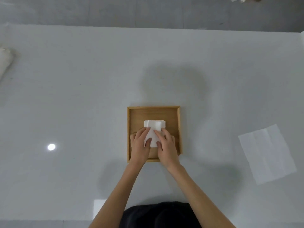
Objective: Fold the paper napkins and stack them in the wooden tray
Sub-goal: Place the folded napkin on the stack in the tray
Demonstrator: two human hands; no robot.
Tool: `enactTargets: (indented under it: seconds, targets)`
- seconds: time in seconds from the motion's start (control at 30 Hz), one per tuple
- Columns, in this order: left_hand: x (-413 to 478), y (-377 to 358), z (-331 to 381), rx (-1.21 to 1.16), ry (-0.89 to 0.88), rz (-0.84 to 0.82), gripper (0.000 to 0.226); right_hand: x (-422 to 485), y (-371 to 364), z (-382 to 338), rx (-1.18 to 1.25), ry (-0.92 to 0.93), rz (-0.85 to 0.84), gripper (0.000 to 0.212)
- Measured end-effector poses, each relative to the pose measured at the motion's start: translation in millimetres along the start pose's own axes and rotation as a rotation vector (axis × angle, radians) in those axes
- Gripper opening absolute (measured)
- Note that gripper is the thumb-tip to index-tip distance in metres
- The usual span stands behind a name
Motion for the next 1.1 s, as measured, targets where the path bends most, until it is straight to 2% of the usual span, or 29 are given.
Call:
enactTargets:
  seconds: [0.13, 0.27, 0.4, 0.57, 0.63, 0.73, 0.8, 0.9, 1.03, 1.1]
  targets:
    - [5, -4, -15, -0.021, 0.014, -0.002, 0.046, -4, -7, 8, -0.097, 0.049, 0.047, 0.064]
    - [7, -4, -20, -0.095, 0.033, -0.026, 0.057, -3, -8, 18, 0.031, -0.116, 0.083, 0.066]
    - [7, -1, -16, 0.013, -0.060, -0.062, 0.056, -1, -8, 16, -0.059, -0.073, 0.048, 0.060]
    - [3, 7, -4, 0.092, -0.049, -0.047, 0.048, -7, 13, 12, -0.020, -0.040, -0.010, 0.063]
    - [0, 10, 8, 0.170, -0.094, 0.019, 0.042, -16, 39, 21, 0.050, -0.028, 0.074, 0.055]
    - [-4, 2, 47, 0.289, -0.268, 0.087, 0.027, -33, 93, 55, 0.087, -0.049, 0.347, 0.035]
    - [-10, -18, 83, 0.284, -0.379, 0.028, 0.014, -50, 132, 96, 0.080, -0.160, 0.556, 0.023]
    - [-23, -66, 136, 0.256, -0.448, -0.171, 0.014, -78, 183, 169, 0.066, -0.428, 0.788, 0.016]
    - [-49, -138, 185, 0.453, -0.592, -0.393, 0.020, -105, 222, 244, 0.038, -0.733, 0.862, 0.019]
    - [-63, -173, 203, 0.515, -0.621, -0.487, 0.025, -113, 230, 264, -0.004, -0.791, 0.818, 0.020]
Point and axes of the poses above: each hand's wrist, its own x-axis towards the middle knuckle, its own y-axis out of the back of the hand, z = x × y, the point moved 4 cm from there along x, towards the middle knuckle, and after that the axes turned 9 degrees about z, right-handed, at the moved point
